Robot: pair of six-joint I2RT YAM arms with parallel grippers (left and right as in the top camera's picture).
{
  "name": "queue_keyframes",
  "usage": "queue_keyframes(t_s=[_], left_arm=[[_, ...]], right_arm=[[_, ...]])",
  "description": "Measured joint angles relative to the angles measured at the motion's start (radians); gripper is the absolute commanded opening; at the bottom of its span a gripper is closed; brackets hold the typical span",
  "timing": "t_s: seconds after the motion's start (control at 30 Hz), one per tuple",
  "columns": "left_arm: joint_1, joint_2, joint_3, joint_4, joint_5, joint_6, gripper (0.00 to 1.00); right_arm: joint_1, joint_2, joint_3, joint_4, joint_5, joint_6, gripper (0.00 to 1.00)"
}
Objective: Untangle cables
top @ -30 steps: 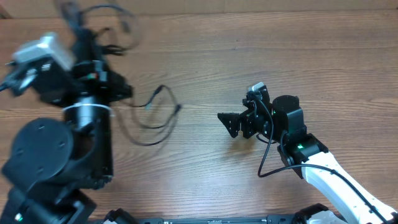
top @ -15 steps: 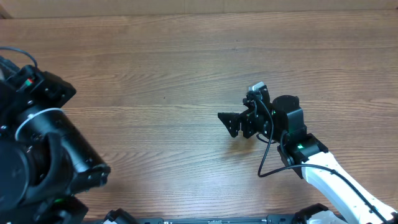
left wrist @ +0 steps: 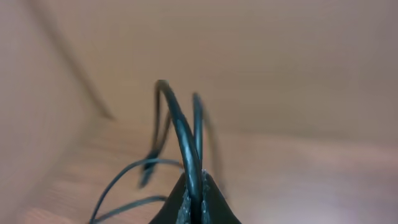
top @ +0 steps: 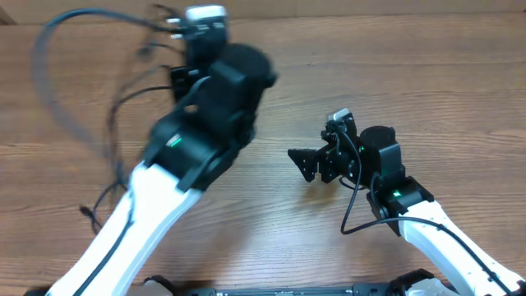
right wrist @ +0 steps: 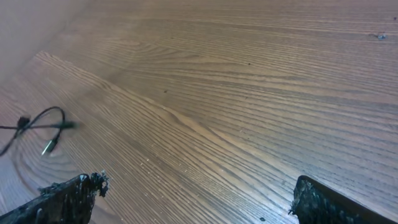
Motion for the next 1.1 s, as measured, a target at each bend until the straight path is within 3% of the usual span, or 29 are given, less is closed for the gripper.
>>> queue_keyframes(t_s=[0.23,0.4,0.47,0.5,0.53,0.57,0.63,0.8,1.1], left_arm=[[0.0,0.27,0.0,-0.074,0.174,-0.175,0.04],[0.01,0.327,-0.004,-0.102,0.231,-0.273,0.09],[0.024,0.326,-0.004,-0.102,0.266,-0.297,0.24],[0.034,0.326,-0.004,-0.103,0.289,-0.306,0.4],[0.047,0.326,-0.004,-0.104,0.319,-0.317,0.63],[0.061,0.326,-0.004,-0.103,0.345,-0.323,0.8],[0.092,0.326,-0.004,-0.103,0.403,-0.336,0.97],[0.161,0.326,-0.004,-0.106,0.53,-0.347,1.0],[0.165,0.325,-0.004,-0.156,0.574,-0.348,1.0]], right_arm=[[0.0,0.0,0.0,-0.003,0.007,0.0,1.0],[0.0,0.0,0.0,-0.003,0.016,0.0,1.0],[0.0,0.0,0.0,-0.004,0.021,0.0,1.0],[0.0,0.0,0.0,-0.004,0.023,0.0,1.0],[0.0,0.0,0.0,-0.003,0.025,0.0,1.0],[0.0,0.0,0.0,-0.003,0.027,0.0,1.0],[0.0,0.0,0.0,-0.004,0.027,0.0,1.0],[0.0,0.0,0.0,-0.004,0.03,0.0,1.0],[0.0,0.0,0.0,-0.004,0.03,0.0,1.0]])
